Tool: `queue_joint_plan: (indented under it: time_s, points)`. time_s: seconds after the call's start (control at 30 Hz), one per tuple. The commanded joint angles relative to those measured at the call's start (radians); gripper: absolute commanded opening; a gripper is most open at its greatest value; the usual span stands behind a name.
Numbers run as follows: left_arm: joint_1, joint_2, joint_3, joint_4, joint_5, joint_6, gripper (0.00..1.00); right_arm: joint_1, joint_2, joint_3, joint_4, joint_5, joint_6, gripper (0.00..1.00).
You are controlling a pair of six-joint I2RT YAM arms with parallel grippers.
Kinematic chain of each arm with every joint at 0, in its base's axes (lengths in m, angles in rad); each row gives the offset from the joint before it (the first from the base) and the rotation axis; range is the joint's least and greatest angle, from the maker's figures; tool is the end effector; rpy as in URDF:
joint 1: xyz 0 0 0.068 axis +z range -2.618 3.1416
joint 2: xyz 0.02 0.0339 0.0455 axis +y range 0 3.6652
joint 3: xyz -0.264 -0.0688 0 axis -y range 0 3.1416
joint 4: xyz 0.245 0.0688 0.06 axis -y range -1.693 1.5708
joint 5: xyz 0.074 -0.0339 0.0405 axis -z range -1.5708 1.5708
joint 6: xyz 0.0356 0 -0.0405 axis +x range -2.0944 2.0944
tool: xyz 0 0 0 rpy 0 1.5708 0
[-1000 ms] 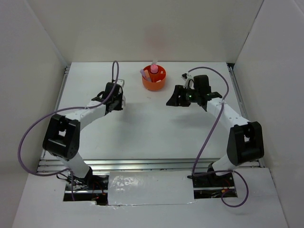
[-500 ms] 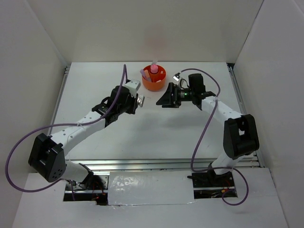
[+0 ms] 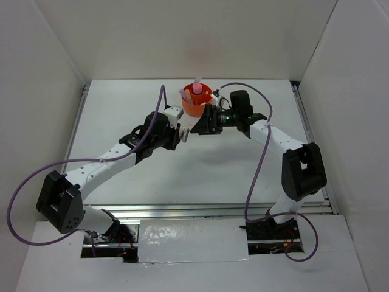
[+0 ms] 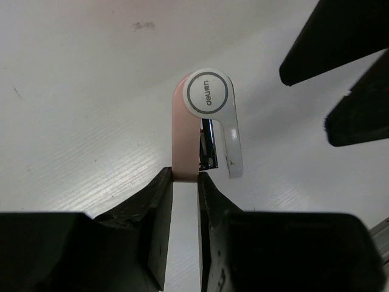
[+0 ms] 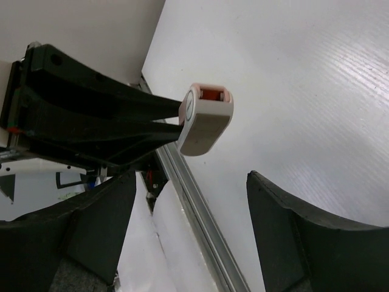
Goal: Sort the stationery into containers
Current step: Pass the stationery from the left arm to the right
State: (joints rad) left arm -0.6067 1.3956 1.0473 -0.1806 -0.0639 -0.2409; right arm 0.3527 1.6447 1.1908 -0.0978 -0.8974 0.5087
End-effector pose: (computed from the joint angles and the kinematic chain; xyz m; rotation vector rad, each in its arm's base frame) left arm 0.2636 -0.1802 0.2910 0.3489 2.1009 -0.4404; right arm 0.3357 0.1532 0.2729 -0.4093 2.1898 1.4430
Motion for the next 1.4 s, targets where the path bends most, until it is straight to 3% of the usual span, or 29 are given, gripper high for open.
queue_joint_plan:
  time_s: [0.0,0.23,0.63,0.8,1.13,1.23,1.33,1.37]
  points:
    - [-0.005,-0.046,0.039,0.023,0.03,-0.017,0.0,0.012,0.038,0.067,0.003,0.038,0.01,0.79]
    - [-0.011,-0.047,0.043,0.027,0.055,-0.028,0.0,0.029,0.082,0.108,-0.046,0.086,-0.001,0.8]
    - [-0.021,-0.03,0.06,0.035,0.056,-0.032,0.0,0.042,0.122,0.112,0.015,-0.009,0.063,0.76]
    - [-0.025,-0.027,0.062,0.035,0.075,-0.034,0.0,0.043,0.133,0.099,0.046,-0.021,0.085,0.58]
    - [-0.033,-0.03,0.037,0.046,0.088,-0.043,0.0,0.04,0.167,0.11,0.093,-0.09,0.137,0.42]
    - [-0.033,-0.032,0.033,0.047,0.087,-0.04,0.0,0.043,0.165,0.101,0.128,-0.109,0.149,0.27]
    - [-0.031,-0.037,0.033,0.044,0.081,-0.038,0.14,0.04,0.152,0.086,0.136,-0.115,0.14,0.18]
    - [-0.03,-0.04,0.036,0.041,0.078,-0.037,0.32,0.04,0.147,0.081,0.139,-0.12,0.134,0.16]
